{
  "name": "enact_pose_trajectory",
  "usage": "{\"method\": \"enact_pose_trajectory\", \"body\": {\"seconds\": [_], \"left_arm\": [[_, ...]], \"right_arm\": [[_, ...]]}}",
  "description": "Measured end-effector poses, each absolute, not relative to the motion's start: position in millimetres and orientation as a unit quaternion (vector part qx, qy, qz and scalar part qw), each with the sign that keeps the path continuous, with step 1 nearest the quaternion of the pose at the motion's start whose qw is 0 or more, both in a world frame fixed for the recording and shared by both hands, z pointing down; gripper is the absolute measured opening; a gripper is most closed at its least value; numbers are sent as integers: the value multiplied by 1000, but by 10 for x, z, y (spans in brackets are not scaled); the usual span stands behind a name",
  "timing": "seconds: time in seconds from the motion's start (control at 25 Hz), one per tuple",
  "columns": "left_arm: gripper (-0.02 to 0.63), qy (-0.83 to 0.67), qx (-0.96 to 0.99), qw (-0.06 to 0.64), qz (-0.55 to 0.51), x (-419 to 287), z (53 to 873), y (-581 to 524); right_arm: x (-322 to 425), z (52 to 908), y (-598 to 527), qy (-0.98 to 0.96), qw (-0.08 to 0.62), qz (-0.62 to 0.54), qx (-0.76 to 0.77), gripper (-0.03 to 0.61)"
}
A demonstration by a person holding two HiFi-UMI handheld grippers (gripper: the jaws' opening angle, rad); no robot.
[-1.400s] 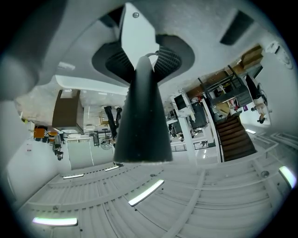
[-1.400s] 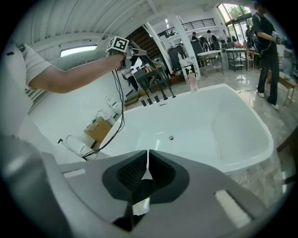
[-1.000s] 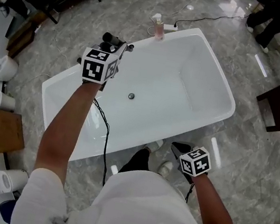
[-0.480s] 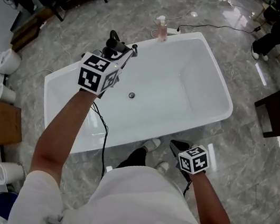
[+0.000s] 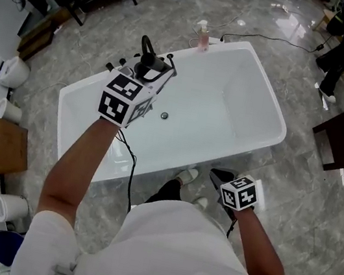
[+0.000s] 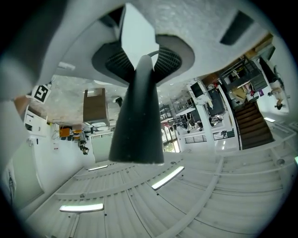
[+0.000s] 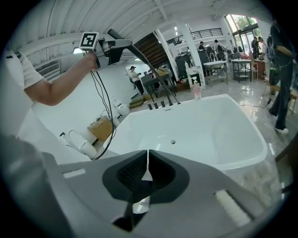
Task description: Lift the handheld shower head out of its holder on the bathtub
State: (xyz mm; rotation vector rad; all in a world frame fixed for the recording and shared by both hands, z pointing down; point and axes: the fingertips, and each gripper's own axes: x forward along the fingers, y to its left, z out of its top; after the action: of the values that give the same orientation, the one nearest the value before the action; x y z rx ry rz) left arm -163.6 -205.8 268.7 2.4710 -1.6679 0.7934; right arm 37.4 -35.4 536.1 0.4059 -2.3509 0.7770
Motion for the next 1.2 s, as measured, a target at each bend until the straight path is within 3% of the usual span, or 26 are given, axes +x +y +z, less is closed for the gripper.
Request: {"method": "enact_pose_trajectory", "body": {"seconds": [1.2], "left_arm": [[139,-464,847,47,257,-798,2749,-1375]], "right_arm": [[446,5307,-97,-898,298,288,146,25]]}}
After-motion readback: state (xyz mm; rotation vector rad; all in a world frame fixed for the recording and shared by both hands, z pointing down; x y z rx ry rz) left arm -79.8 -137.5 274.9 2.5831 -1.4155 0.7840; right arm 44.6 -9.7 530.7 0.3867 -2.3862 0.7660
